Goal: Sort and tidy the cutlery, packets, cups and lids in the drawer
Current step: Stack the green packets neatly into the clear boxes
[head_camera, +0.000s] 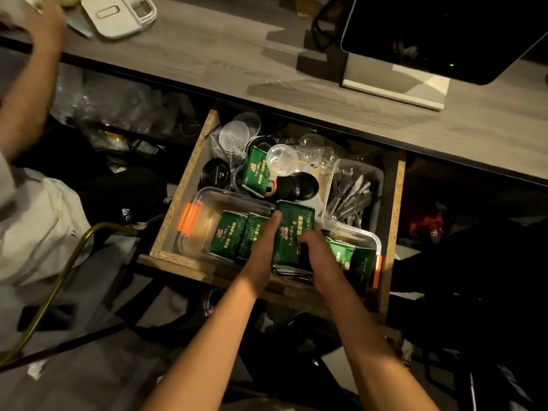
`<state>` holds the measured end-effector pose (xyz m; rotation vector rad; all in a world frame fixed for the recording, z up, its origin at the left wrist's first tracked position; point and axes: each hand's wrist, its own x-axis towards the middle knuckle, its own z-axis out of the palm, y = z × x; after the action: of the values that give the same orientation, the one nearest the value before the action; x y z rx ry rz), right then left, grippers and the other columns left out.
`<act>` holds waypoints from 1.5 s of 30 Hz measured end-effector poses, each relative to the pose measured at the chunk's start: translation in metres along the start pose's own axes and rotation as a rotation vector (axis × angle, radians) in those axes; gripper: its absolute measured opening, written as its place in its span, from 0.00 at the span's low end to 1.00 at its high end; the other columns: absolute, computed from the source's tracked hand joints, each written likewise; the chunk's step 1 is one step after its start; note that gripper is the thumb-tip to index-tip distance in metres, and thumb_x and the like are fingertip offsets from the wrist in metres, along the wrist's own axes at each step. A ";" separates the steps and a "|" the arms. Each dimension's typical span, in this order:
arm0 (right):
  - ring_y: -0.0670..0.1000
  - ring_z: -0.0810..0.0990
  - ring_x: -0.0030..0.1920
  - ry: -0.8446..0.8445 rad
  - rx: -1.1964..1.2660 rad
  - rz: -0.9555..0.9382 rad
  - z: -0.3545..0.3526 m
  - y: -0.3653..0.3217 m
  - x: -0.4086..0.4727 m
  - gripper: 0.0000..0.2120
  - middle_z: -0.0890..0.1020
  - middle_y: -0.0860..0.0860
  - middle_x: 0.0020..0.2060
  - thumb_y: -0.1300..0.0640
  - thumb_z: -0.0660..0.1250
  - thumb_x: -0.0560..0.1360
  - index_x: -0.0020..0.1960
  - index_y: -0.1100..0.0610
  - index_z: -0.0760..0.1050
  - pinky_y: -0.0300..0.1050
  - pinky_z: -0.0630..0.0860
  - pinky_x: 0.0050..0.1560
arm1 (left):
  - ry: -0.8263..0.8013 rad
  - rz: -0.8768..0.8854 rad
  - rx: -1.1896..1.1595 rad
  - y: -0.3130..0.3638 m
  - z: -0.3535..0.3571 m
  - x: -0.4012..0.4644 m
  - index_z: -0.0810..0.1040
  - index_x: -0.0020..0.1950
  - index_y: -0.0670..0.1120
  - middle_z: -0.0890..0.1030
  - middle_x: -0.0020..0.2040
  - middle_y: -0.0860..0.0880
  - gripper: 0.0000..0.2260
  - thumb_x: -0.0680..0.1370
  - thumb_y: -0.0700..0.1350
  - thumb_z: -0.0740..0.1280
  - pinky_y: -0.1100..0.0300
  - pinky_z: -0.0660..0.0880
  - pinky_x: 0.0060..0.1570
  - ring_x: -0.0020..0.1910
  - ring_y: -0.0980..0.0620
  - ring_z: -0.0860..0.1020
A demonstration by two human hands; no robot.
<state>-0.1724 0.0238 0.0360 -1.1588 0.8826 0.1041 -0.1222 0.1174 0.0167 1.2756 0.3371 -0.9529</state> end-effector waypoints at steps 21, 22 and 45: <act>0.43 0.77 0.47 0.087 -0.097 -0.046 0.135 0.031 0.045 0.12 0.81 0.44 0.46 0.52 0.57 0.83 0.54 0.53 0.79 0.26 0.67 0.47 | 0.171 0.025 0.629 0.061 -0.130 0.007 0.64 0.78 0.52 0.70 0.73 0.48 0.27 0.82 0.63 0.55 0.53 0.62 0.71 0.75 0.46 0.66; 0.45 0.80 0.45 0.077 -0.052 -0.011 0.141 0.033 0.047 0.11 0.83 0.45 0.43 0.54 0.59 0.82 0.50 0.53 0.80 0.33 0.72 0.50 | 0.172 0.037 0.633 0.061 -0.137 0.008 0.68 0.75 0.54 0.74 0.68 0.49 0.25 0.82 0.63 0.56 0.54 0.66 0.68 0.72 0.46 0.70; 0.54 0.79 0.53 -0.045 -0.080 0.125 0.154 0.065 0.082 0.10 0.82 0.53 0.50 0.54 0.63 0.78 0.56 0.58 0.76 0.45 0.74 0.51 | -0.013 -0.116 0.477 0.054 -0.201 0.044 0.77 0.59 0.53 0.82 0.56 0.53 0.11 0.77 0.48 0.71 0.62 0.74 0.51 0.52 0.58 0.79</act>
<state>-0.0655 0.1501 -0.0484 -1.1708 0.9171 0.2692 0.0011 0.2819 -0.0399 1.6952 0.1775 -1.1848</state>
